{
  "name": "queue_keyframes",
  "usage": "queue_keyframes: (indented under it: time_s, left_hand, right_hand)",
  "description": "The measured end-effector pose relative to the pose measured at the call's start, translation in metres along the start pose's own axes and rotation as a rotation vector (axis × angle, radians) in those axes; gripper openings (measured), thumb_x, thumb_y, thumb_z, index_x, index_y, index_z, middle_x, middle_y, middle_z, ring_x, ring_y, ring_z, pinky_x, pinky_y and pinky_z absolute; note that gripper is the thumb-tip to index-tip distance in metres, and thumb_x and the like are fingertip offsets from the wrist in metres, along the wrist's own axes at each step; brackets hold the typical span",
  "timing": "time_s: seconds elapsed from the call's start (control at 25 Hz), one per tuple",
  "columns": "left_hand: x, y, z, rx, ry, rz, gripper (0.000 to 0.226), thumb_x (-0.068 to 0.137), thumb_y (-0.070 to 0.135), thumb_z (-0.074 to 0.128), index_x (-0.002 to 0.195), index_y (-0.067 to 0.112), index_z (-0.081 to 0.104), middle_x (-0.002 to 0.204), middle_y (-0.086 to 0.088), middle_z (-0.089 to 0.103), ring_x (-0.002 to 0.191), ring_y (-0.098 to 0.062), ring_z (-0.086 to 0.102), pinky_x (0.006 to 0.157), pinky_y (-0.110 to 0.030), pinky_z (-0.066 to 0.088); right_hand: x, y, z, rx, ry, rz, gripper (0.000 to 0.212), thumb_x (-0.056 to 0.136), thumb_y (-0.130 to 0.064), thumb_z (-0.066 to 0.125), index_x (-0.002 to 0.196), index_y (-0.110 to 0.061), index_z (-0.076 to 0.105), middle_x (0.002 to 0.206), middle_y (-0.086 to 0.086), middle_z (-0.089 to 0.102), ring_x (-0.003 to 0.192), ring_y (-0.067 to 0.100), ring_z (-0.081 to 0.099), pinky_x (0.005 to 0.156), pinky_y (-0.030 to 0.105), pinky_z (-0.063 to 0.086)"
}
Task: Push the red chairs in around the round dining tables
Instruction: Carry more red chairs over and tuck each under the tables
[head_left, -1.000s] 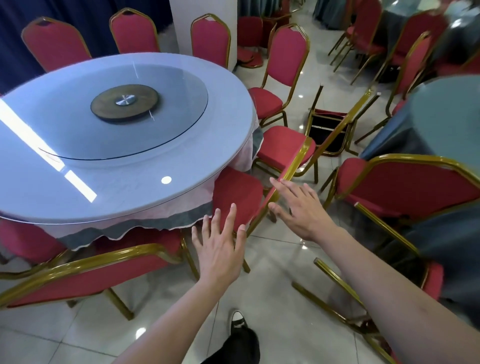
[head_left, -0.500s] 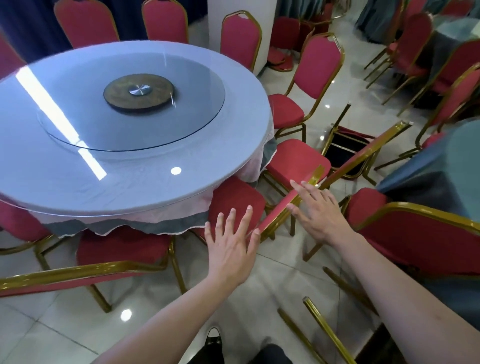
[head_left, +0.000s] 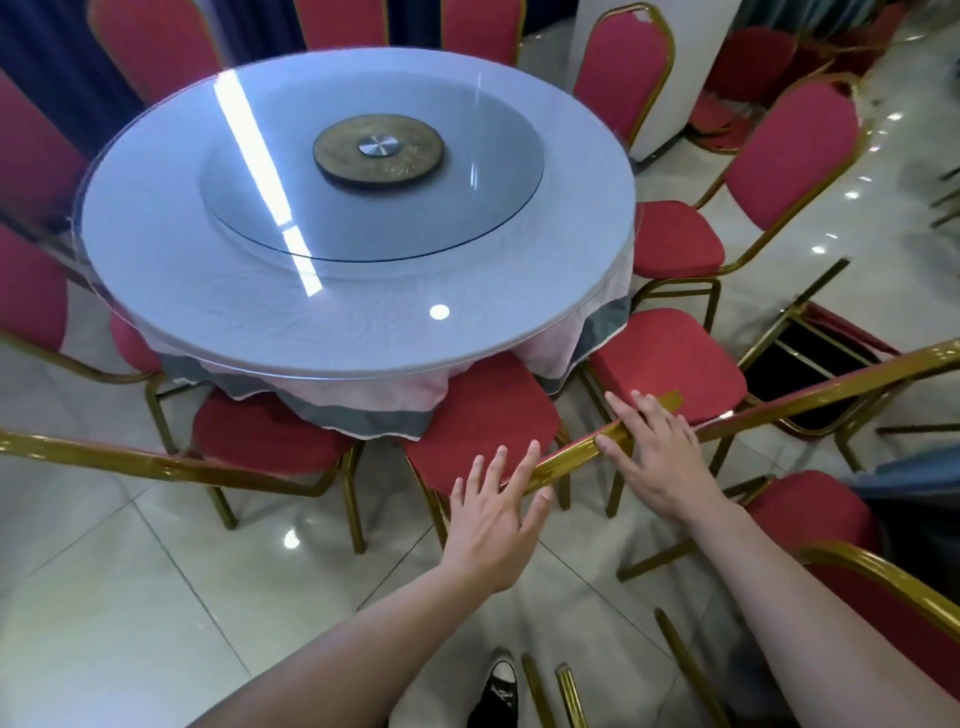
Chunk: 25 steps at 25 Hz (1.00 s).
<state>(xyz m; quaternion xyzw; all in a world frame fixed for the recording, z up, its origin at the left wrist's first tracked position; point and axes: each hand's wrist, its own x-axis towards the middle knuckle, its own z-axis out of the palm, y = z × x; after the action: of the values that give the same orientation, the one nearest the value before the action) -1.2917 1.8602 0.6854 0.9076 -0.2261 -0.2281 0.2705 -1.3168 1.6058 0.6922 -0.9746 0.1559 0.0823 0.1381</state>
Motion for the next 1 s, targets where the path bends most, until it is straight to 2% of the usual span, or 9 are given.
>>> queue_keyframes:
  time_s: [0.08,0.16,0.28,0.36,0.44,0.52,0.72,0.88,1.0]
  left_hand:
    - [0.008,0.003,0.014,-0.048,-0.024,-0.06,0.062,0.087,0.08,-0.005,0.147,0.066,-0.012,0.17,0.001,0.007,0.156,-0.026,-0.003,0.125,-0.053,0.006]
    - [0.014,0.005,0.027,-0.106,0.019,-0.12,0.063,0.085,0.081,-0.006,0.146,0.067,-0.012,0.17,0.002,0.009,0.156,-0.026,0.001,0.125,-0.053,0.007]
    - [0.028,0.008,0.044,-0.242,0.182,-0.234,0.063,0.085,0.083,-0.009,0.146,0.069,-0.006,0.169,0.007,0.005,0.156,-0.021,0.0,0.124,-0.052,0.0]
    - [0.038,0.007,0.051,-0.288,0.317,-0.271,0.06,0.089,0.079,-0.004,0.148,0.068,0.0,0.169,0.011,0.004,0.156,-0.017,0.0,0.123,-0.052,-0.005]
    - [0.047,-0.006,0.05,-0.267,0.433,-0.267,0.057,0.095,0.075,0.003,0.15,0.064,0.005,0.168,0.014,0.003,0.156,-0.015,0.002,0.123,-0.053,-0.004]
    - [0.056,-0.03,0.037,-0.234,0.483,-0.244,0.056,0.097,0.073,0.006,0.152,0.062,0.007,0.168,0.016,0.003,0.155,-0.015,0.004,0.123,-0.057,0.0]
    - [0.073,-0.079,-0.004,-0.199,0.489,-0.189,0.057,0.098,0.072,0.01,0.153,0.059,0.009,0.168,0.011,0.01,0.154,-0.017,0.013,0.12,-0.061,0.016]
    - [0.077,-0.093,-0.022,-0.217,0.475,-0.169,0.055,0.098,0.07,0.014,0.153,0.061,0.009,0.168,0.013,0.011,0.154,-0.016,0.014,0.121,-0.059,0.017]
    - [0.077,-0.093,-0.031,-0.193,0.381,-0.178,0.057,0.095,0.072,0.01,0.152,0.062,0.006,0.168,0.011,0.01,0.154,-0.017,0.014,0.121,-0.059,0.016]
  right_hand:
    - [0.009,0.01,-0.001,0.064,-0.005,-0.039,0.078,0.088,-0.085,0.006,0.158,-0.049,0.015,0.17,-0.003,0.013,0.157,0.015,0.002,0.125,0.05,0.002]
    - [0.018,0.019,-0.003,0.141,-0.01,-0.045,0.08,0.088,-0.086,0.011,0.158,-0.047,0.021,0.17,-0.003,0.015,0.157,0.013,0.001,0.125,0.051,0.0]
    - [0.026,0.022,0.008,0.207,0.056,-0.068,0.079,0.093,-0.082,0.018,0.159,-0.038,0.021,0.169,-0.003,0.018,0.157,0.011,-0.001,0.126,0.056,-0.003]
    - [0.026,0.017,0.018,0.26,0.129,-0.071,0.079,0.095,-0.079,0.022,0.16,-0.036,0.018,0.169,-0.003,0.019,0.157,0.011,-0.003,0.125,0.057,-0.004]
    - [0.032,0.005,0.027,0.297,0.163,-0.066,0.079,0.094,-0.081,0.023,0.16,-0.037,0.018,0.169,-0.002,0.018,0.157,0.011,-0.004,0.125,0.058,-0.005]
    - [0.043,-0.014,0.03,0.307,0.158,-0.064,0.081,0.092,-0.084,0.02,0.159,-0.039,0.017,0.169,-0.001,0.016,0.157,0.013,-0.006,0.124,0.057,-0.008]
    - [0.063,-0.062,0.037,0.306,0.125,-0.037,0.087,0.089,-0.088,0.014,0.16,-0.038,0.017,0.17,0.002,0.009,0.156,0.014,-0.011,0.122,0.059,-0.013]
    - [0.073,-0.081,0.037,0.288,0.106,-0.014,0.091,0.087,-0.089,0.011,0.16,-0.036,0.018,0.17,0.004,0.01,0.156,0.015,-0.01,0.122,0.058,-0.013]
    - [0.075,-0.08,0.035,0.261,0.072,-0.013,0.09,0.087,-0.089,0.011,0.16,-0.036,0.017,0.17,0.002,0.01,0.156,0.013,-0.01,0.122,0.058,-0.013]
